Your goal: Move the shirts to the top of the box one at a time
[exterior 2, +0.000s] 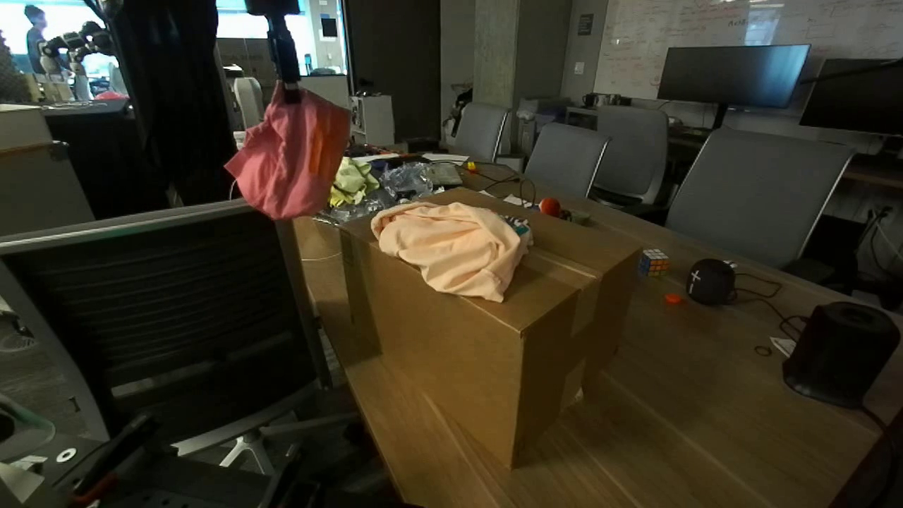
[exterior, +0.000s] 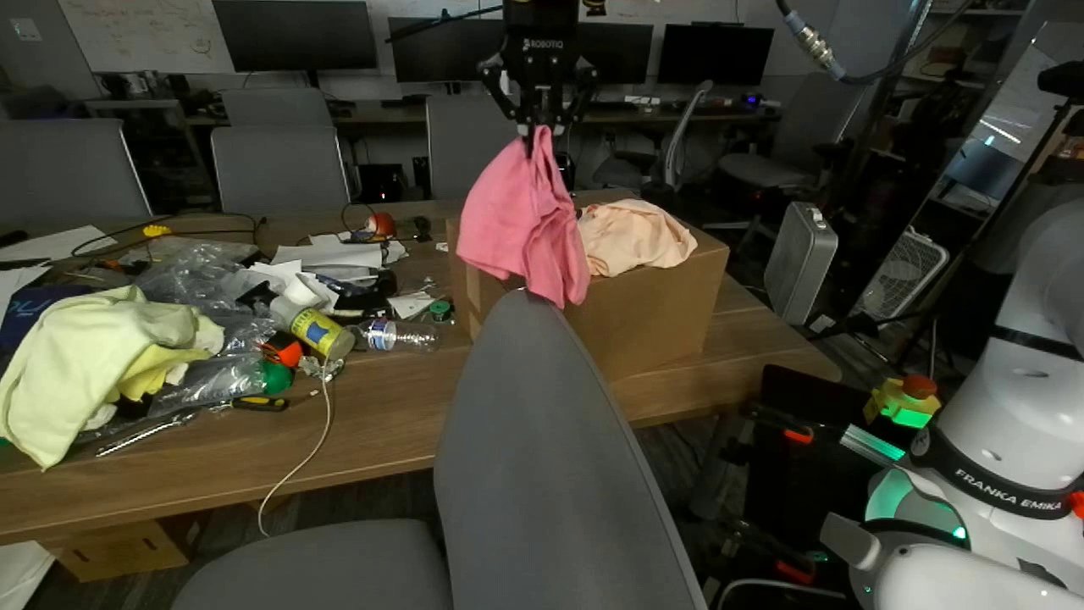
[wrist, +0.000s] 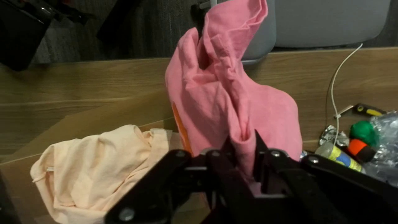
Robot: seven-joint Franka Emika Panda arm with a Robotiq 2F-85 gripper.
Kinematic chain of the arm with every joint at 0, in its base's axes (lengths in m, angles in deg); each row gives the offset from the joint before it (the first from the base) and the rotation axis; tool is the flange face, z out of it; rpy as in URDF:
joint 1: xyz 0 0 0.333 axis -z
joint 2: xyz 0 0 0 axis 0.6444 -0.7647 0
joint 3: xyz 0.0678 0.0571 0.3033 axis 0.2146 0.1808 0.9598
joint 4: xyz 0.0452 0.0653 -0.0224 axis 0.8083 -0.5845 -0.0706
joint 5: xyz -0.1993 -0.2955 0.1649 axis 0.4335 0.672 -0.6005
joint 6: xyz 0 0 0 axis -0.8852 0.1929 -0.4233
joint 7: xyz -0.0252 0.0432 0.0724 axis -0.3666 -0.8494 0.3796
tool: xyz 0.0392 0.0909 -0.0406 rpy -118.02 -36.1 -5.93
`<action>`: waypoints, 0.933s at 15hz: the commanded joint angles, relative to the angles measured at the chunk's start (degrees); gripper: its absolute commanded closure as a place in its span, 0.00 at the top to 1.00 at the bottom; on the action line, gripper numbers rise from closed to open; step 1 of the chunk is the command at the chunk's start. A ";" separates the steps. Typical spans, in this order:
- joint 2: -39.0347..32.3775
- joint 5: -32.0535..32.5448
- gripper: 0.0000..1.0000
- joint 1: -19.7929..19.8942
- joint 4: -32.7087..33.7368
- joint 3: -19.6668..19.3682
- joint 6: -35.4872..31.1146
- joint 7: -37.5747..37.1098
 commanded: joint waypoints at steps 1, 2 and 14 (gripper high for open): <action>0.91 -2.14 0.03 2.54 1.03 -2.57 1.42 -3.62; 1.36 -2.35 0.03 3.27 0.55 -3.32 1.47 -4.44; 2.35 -2.61 0.03 7.45 1.97 -6.85 10.23 -9.04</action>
